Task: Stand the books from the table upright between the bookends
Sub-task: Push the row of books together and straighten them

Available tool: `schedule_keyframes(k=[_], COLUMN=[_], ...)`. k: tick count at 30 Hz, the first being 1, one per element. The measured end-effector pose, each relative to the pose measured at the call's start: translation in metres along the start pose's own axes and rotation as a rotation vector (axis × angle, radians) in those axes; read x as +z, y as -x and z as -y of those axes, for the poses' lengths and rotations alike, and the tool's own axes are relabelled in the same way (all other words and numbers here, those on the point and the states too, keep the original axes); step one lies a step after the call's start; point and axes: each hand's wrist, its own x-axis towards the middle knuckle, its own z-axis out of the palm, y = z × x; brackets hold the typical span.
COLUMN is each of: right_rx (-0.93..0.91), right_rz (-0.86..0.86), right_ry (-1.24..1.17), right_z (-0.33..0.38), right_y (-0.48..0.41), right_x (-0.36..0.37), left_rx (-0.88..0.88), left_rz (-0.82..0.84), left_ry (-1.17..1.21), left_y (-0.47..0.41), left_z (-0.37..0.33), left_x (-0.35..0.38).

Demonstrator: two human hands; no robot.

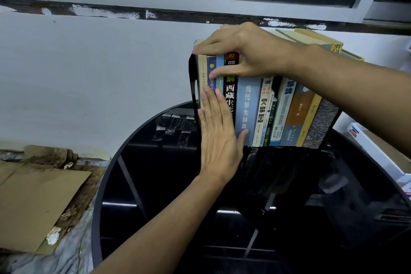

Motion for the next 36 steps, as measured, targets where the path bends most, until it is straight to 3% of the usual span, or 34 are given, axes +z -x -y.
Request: schedule_keyframes(k=[19,28,36], right_rx=[0.046,0.075,0.079], right_rz=[0.03,0.252,0.236], right_ry=[0.039,0.056,0.065], right_z=[-0.002,-0.004,-0.005], right_y=[-0.005,-0.006,-0.005], right_x=[0.005,-0.013,-0.011], left_rx=[-0.027,0.012,0.017], left_rz=[0.009,0.037,0.029], left_ry=[-0.128,-0.16,-0.179], left_y=[-0.009,-0.005,-0.008], left_z=[0.009,0.015,0.017], left_x=[0.007,0.0,0.003])
